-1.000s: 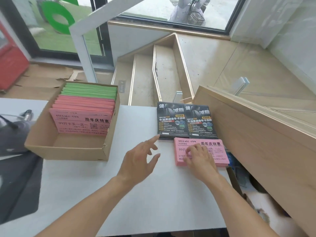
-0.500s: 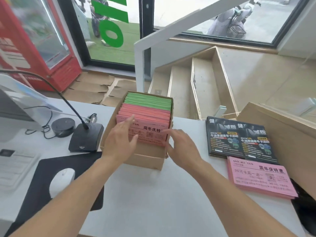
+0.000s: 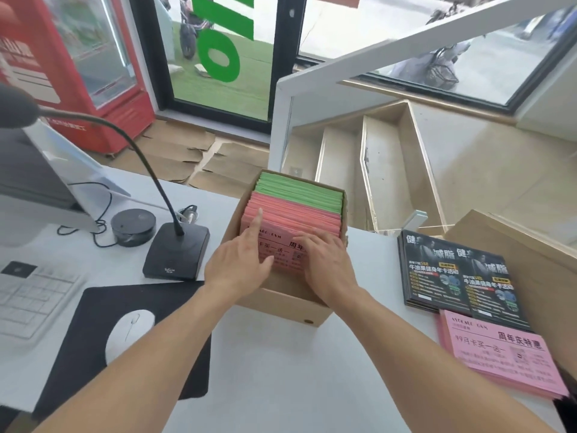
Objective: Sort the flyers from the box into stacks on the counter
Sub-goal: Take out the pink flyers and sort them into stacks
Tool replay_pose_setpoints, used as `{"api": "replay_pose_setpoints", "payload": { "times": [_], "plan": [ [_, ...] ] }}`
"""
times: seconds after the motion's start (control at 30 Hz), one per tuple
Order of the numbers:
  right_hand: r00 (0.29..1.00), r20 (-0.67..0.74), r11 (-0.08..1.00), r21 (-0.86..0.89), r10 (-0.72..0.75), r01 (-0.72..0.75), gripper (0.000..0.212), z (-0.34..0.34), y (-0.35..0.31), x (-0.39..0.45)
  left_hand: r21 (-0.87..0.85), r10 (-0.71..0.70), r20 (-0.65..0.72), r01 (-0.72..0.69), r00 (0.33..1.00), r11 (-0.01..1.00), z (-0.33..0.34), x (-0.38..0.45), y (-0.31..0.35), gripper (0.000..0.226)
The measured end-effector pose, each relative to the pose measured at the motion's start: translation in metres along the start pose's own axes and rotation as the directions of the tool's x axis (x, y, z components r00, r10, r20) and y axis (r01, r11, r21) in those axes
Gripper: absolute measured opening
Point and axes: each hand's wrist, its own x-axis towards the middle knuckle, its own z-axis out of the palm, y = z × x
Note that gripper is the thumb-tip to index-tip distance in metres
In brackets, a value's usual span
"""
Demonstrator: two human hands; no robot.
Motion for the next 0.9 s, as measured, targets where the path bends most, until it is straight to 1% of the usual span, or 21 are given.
{"api": "replay_pose_setpoints", "payload": {
  "times": [0.13,0.27,0.33,0.43,0.57,0.63,0.73,0.83,0.9],
  "plan": [
    [1.0,0.022,0.997,0.077,-0.006,0.004,0.041,-0.014,-0.007,0.005,0.005,-0.005,0.015,0.005,1.0,1.0,-0.002,-0.002,0.001,0.104],
    [0.998,0.065,0.993,0.112,0.019,-0.027,0.045,-0.016,-0.011,0.013,-0.048,0.017,-0.014,-0.018,1.0,0.999,0.0,-0.002,-0.002,0.107],
    [0.997,0.077,0.992,0.119,0.02,-0.03,0.04,-0.013,-0.014,0.015,-0.07,0.019,-0.023,-0.02,1.0,0.997,0.001,-0.003,-0.002,0.108],
    [0.999,0.042,0.997,0.08,0.011,-0.014,0.036,-0.011,-0.018,0.013,-0.077,0.016,-0.026,-0.018,1.0,0.997,0.0,-0.003,-0.001,0.106],
    [0.998,-0.064,0.998,0.068,0.02,-0.016,0.033,-0.008,-0.023,0.008,-0.094,0.017,-0.042,-0.021,0.999,0.995,0.0,-0.003,-0.001,0.105],
    [0.995,-0.096,0.998,0.057,0.012,-0.007,0.032,-0.005,-0.023,0.008,-0.099,0.018,-0.047,-0.022,0.999,0.995,0.001,-0.002,-0.001,0.107],
    [0.995,-0.097,1.0,0.009,0.001,0.0,0.033,-0.004,-0.023,0.009,-0.102,0.013,-0.046,-0.018,0.999,0.995,0.002,-0.001,-0.002,0.109],
    [0.999,-0.054,0.997,-0.081,-0.001,-0.004,0.034,-0.006,-0.024,0.011,-0.11,0.004,-0.034,-0.007,0.999,0.994,0.004,0.0,-0.004,0.108],
    [0.999,-0.041,0.997,-0.08,0.01,-0.013,0.037,-0.005,-0.025,0.009,-0.117,0.01,-0.034,-0.014,0.999,0.993,0.005,0.0,-0.004,0.108]
  ]
}}
